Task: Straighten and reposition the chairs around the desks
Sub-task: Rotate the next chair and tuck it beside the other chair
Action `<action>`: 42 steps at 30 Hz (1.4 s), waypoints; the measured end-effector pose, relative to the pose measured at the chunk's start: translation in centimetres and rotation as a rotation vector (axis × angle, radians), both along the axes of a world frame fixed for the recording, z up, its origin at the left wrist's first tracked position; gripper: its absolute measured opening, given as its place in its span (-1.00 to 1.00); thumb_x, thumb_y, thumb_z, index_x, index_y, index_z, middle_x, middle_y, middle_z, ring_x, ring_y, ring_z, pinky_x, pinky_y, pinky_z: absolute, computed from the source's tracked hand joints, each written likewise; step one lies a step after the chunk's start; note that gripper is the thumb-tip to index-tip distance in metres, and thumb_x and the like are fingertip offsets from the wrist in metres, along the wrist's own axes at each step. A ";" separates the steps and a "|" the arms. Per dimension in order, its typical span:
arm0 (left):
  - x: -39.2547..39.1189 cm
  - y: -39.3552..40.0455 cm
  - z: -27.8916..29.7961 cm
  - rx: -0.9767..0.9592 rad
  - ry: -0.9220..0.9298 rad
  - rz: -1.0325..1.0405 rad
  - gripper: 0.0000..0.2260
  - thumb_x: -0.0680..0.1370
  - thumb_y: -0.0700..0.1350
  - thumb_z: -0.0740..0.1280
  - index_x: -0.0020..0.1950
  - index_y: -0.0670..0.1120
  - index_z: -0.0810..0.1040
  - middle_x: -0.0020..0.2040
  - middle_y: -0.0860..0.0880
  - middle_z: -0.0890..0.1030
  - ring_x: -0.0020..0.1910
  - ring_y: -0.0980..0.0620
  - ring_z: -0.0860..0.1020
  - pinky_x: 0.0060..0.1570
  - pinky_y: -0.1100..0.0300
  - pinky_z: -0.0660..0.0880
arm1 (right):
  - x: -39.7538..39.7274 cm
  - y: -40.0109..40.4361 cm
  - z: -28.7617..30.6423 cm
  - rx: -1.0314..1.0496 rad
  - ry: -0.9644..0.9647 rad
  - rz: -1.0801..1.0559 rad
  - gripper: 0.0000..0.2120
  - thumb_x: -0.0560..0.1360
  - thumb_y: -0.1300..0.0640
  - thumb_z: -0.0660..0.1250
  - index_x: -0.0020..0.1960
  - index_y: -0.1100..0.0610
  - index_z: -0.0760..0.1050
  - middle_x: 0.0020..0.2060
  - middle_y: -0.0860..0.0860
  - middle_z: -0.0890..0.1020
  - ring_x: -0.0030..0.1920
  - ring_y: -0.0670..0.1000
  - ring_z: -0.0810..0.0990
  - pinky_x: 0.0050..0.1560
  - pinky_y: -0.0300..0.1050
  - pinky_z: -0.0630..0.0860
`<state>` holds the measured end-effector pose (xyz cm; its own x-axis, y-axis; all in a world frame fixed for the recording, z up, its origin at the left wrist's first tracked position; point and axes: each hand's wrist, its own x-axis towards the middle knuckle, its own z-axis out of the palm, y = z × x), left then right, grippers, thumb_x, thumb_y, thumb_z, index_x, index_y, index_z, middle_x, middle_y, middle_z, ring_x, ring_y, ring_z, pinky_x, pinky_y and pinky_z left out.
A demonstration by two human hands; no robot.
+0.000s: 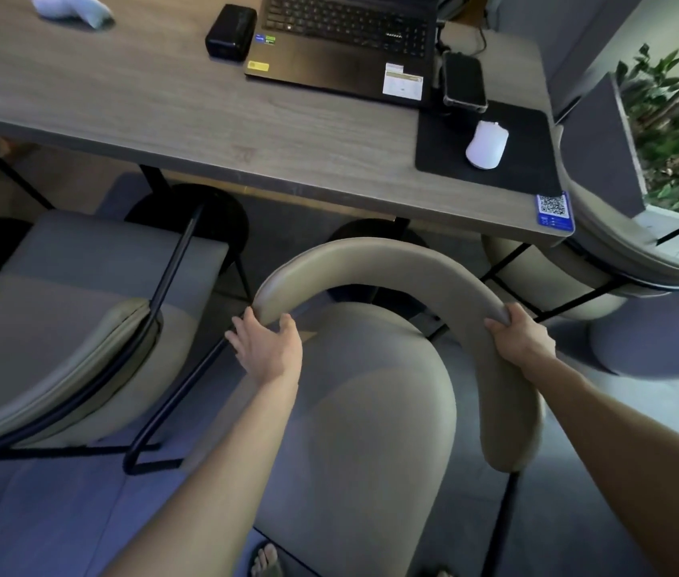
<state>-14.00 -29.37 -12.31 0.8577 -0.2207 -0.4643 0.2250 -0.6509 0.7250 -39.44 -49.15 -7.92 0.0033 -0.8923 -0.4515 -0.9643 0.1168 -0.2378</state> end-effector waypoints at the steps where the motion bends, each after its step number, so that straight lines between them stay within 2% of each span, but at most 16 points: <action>1: -1.1 -0.1 0.5 -0.084 0.060 0.072 -0.40 0.58 0.01 0.27 0.57 -0.10 0.17 0.59 -0.06 0.14 0.57 -0.12 0.08 0.49 -0.08 0.14 | -0.4 -0.1 0.1 0.009 -0.008 -0.009 -0.64 0.61 -0.09 0.21 0.34 0.03 0.40 0.22 0.23 0.57 0.19 0.30 0.53 0.13 0.02 0.43; 3: -3.2 -0.5 1.6 -0.189 0.196 0.179 -0.41 0.59 0.02 0.26 0.57 -0.08 0.16 0.54 -0.07 0.25 0.49 -0.13 0.28 0.40 0.00 0.27 | -1.4 -0.2 0.3 0.022 -0.031 -0.030 -0.64 0.60 -0.08 0.21 0.34 0.04 0.41 0.21 0.22 0.57 0.18 0.28 0.54 0.08 -0.01 0.45; 7: -6.4 -1.3 2.5 -0.256 0.406 0.267 -0.39 0.57 0.19 0.23 0.55 -0.05 0.21 0.48 -0.09 0.35 0.37 -0.15 0.42 0.34 -0.06 0.38 | -4.3 -0.4 1.1 0.079 -0.092 -0.081 -0.66 0.60 -0.05 0.21 0.31 0.07 0.41 0.04 0.16 0.52 -0.04 0.20 0.50 -0.28 -0.14 0.42; 10: -8.4 -3.4 3.9 -0.318 0.506 0.317 -0.31 0.53 0.29 0.23 0.57 -0.01 0.18 0.50 -0.06 0.32 0.39 -0.09 0.39 0.27 0.02 0.46 | -7.6 -0.2 1.3 0.135 -0.093 -0.101 -0.65 0.59 -0.03 0.19 0.30 0.12 0.41 0.00 0.15 0.50 -0.04 0.21 0.51 -0.12 -0.08 0.44; 13: -10.2 -7.1 5.7 -0.413 0.592 0.320 -0.22 0.48 0.34 0.27 0.58 0.01 0.14 0.53 -0.06 0.27 0.45 -0.04 0.34 0.28 0.04 0.44 | -11.0 -0.7 1.8 0.253 -0.008 -0.056 -0.60 0.57 -0.01 0.20 0.34 0.17 0.40 0.15 0.20 0.56 0.14 0.25 0.55 0.02 0.01 0.46; 15: -11.1 -9.6 6.5 -0.450 0.665 0.332 -0.16 0.43 0.37 0.31 0.59 0.05 0.10 0.55 -0.08 0.23 0.47 -0.06 0.31 0.32 0.01 0.41 | -12.5 -1.9 2.7 0.400 0.003 -0.015 -0.57 0.56 0.06 0.24 0.37 0.23 0.42 0.04 0.19 0.55 0.04 0.22 0.56 0.00 0.16 0.49; 17: -11.9 -12.0 6.6 -0.451 0.720 0.343 -0.09 0.38 0.38 0.36 0.59 0.08 0.06 0.56 -0.09 0.22 0.47 -0.10 0.31 0.35 -0.05 0.40 | -13.2 -3.4 3.5 0.475 -0.044 0.015 -0.57 0.56 0.10 0.29 0.36 0.30 0.42 -0.10 0.19 0.55 -0.15 0.13 0.53 -0.12 0.13 0.51; 20: -13.7 -14.8 6.1 -0.456 0.709 0.420 0.04 0.31 0.32 0.48 0.59 0.10 -0.05 0.54 -0.12 0.23 0.44 -0.24 0.33 0.30 -0.22 0.40 | -13.1 -5.2 3.0 0.439 -0.209 0.033 -0.34 0.51 -0.02 0.38 0.49 0.18 0.23 0.25 0.17 0.53 0.04 0.13 0.51 -0.22 -0.01 0.41; 21: -14.1 -15.6 5.7 -0.445 0.673 0.450 0.09 0.28 0.28 0.52 0.59 0.13 -0.11 0.54 -0.14 0.19 0.44 -0.29 0.30 0.27 -0.31 0.39 | -12.9 -5.5 2.6 0.453 -0.260 0.016 -0.29 0.48 -0.04 0.42 0.51 0.14 0.19 0.29 0.14 0.50 0.07 0.13 0.50 -0.23 -0.02 0.43; 23: -14.8 -16.7 4.8 -0.427 0.622 0.477 0.18 0.25 0.23 0.57 0.57 0.18 -0.23 0.55 -0.15 0.12 0.45 -0.34 0.26 0.20 -0.44 0.35 | -12.7 -5.6 1.0 0.510 -0.312 -0.033 -0.36 0.45 0.01 0.47 0.42 0.15 0.30 0.16 0.12 0.56 0.01 0.14 0.56 -0.13 0.10 0.58; 25: -15.0 -17.7 4.7 -0.480 0.621 0.512 0.11 0.34 0.13 0.56 0.57 0.16 -0.23 0.55 -0.17 0.15 0.44 -0.32 0.30 0.23 -0.42 0.34 | -12.9 -5.8 -0.4 0.524 -0.313 -0.043 -0.53 0.44 0.11 0.44 0.30 0.18 0.41 0.07 0.16 0.60 0.01 0.19 0.62 0.05 0.21 0.62; 29: -14.1 -18.9 5.3 -0.541 0.679 0.623 -0.07 0.44 0.01 0.51 0.57 0.13 -0.09 0.54 -0.16 0.23 0.41 -0.31 0.37 0.33 -0.37 0.27 | -13.5 -6.0 -1.3 0.513 -0.337 -0.021 -0.67 0.44 0.13 0.38 0.18 0.13 0.46 0.08 0.18 0.62 0.04 0.22 0.63 -0.04 0.17 0.64; 32: -13.7 -19.4 4.8 -0.512 0.667 0.589 -0.08 0.42 -0.03 0.53 0.56 0.14 -0.03 0.51 -0.14 0.27 0.37 -0.30 0.42 0.25 -0.45 0.29 | -14.4 -5.6 -1.2 0.518 -0.305 -0.002 -0.67 0.47 0.12 0.35 0.21 0.13 0.45 0.07 0.16 0.60 0.00 0.20 0.62 -0.27 0.02 0.59; 34: -14.3 -20.0 4.5 -0.504 0.674 0.519 -0.10 0.44 -0.04 0.50 0.58 0.11 -0.05 0.52 -0.13 0.27 0.37 -0.28 0.43 0.27 -0.43 0.29 | -15.5 -4.8 -1.2 0.529 -0.315 -0.030 -0.68 0.48 0.12 0.34 0.22 0.10 0.43 0.04 0.13 0.60 -0.06 0.16 0.60 -0.31 0.01 0.59; 37: -15.9 -21.2 4.6 -0.493 0.692 0.411 -0.10 0.47 -0.01 0.48 0.59 0.12 -0.08 0.53 -0.13 0.25 0.37 -0.26 0.44 0.32 -0.37 0.28 | -17.3 -3.2 -1.8 0.541 -0.336 -0.109 -0.68 0.48 0.10 0.33 0.22 0.07 0.42 0.05 0.12 0.62 -0.02 0.17 0.62 -0.17 0.17 0.66; 42: -18.7 -23.2 4.9 -0.486 0.720 0.205 -0.08 0.50 -0.01 0.45 0.58 0.19 -0.19 0.54 -0.14 0.22 0.37 -0.26 0.43 0.35 -0.28 0.32 | -19.4 0.6 -2.1 0.538 -0.418 -0.287 -0.67 0.49 0.15 0.31 0.23 0.11 0.38 0.04 0.14 0.61 -0.02 0.17 0.63 -0.12 0.20 0.66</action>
